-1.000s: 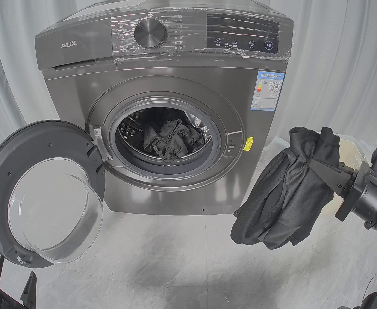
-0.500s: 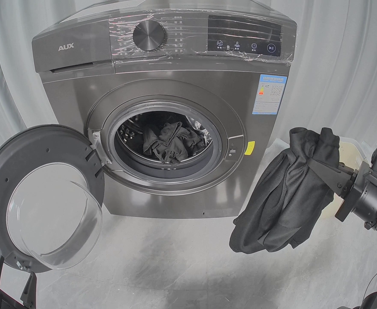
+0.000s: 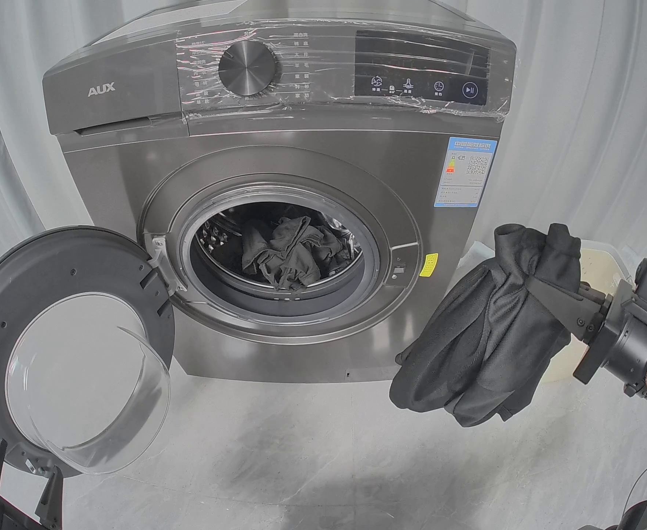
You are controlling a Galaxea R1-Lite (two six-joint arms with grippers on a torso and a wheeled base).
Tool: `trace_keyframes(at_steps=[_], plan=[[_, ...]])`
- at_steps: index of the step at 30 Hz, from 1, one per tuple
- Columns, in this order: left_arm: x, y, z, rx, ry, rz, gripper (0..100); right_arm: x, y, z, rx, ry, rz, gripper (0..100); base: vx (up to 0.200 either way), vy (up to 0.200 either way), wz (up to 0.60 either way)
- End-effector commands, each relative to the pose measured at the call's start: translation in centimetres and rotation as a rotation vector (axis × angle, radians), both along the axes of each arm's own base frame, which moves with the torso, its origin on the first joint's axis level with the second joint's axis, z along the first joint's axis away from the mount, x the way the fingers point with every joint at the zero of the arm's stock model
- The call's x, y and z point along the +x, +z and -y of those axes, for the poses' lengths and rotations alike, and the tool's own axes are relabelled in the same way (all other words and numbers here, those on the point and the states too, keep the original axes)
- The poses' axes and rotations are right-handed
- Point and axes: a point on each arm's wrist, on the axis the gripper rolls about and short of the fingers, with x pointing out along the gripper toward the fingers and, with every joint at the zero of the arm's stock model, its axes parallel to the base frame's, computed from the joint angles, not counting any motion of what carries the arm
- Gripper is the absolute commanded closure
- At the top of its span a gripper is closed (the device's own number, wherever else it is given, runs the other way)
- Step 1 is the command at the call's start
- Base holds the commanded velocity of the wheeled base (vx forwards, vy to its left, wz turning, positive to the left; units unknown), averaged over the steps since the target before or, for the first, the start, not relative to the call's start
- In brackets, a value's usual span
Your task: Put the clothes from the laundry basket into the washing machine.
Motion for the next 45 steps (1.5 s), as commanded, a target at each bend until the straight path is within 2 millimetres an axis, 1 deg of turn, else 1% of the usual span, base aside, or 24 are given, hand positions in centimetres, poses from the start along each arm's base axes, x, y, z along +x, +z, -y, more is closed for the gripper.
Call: trace_keyframes(at_steps=[1,3,5,8,11,14,18,21,23,28,34,35,39,42,45], plan=[[0.0,-0.5,0.0,-0.001,0.002,0.001,0,0.2,-0.1,-0.1,-0.003,-0.001,-0.003,100,0.000,0.200,0.00],[0.0,-0.5,0.0,0.008,0.007,-0.001,0,0.2,-0.2,-0.1,-0.006,0.003,-0.010,100,0.000,0.200,0.00],[0.0,-0.5,0.0,0.015,0.007,-0.001,0,0.2,-0.3,-0.3,-0.014,0.010,-0.017,100,0.000,0.000,0.00],[0.0,-0.5,0.0,0.017,0.001,0.000,0,0.5,-0.8,-1.7,-0.028,0.063,-0.041,100,0.000,0.000,0.00],[0.0,-0.5,0.0,0.012,0.002,0.001,0,1.0,-1.3,-2.3,-0.046,0.070,-0.062,100,0.000,0.000,0.00],[0.0,-0.5,0.0,0.014,0.002,0.000,0,0.9,-1.1,-2.7,-0.041,0.092,-0.059,100,0.000,0.000,0.00],[0.0,-0.5,0.0,0.015,0.002,0.000,0,0.9,-1.0,-2.8,-0.031,0.097,-0.063,100,0.000,0.000,0.00],[0.0,-0.5,0.0,0.017,0.004,0.000,0,1.0,-1.1,-2.9,-0.028,0.099,-0.074,100,0.000,0.200,0.00],[0.0,-0.5,0.0,0.017,0.004,0.000,0,1.2,-1.2,-3.1,-0.030,0.100,-0.079,100,0.000,0.000,0.00],[0.0,-0.5,0.0,0.020,0.008,0.000,0,2.0,-0.9,-4.0,-0.013,0.121,-0.090,100,0.000,0.000,0.00],[0.0,-0.5,0.0,0.025,0.010,-0.001,0,1.8,-0.7,-5.0,-0.011,0.180,-0.087,100,0.000,0.000,0.00],[0.0,-0.5,0.0,0.022,0.008,-0.001,0,1.9,-1.0,-5.4,-0.015,0.192,-0.101,100,0.000,0.000,0.00],[0.0,-0.5,0.0,0.022,0.008,-0.001,0,2.0,-1.5,-6.0,-0.024,0.205,-0.123,100,0.000,0.000,0.00],[0.0,-0.5,0.0,0.023,0.007,-0.003,0,2.2,-1.5,-6.2,-0.012,0.204,-0.106,100,0.000,0.000,0.00],[0.0,-0.5,0.0,0.014,0.008,-0.001,0,2.5,-1.6,-6.5,-0.006,0.203,-0.094,100,0.000,0.200,0.00]])
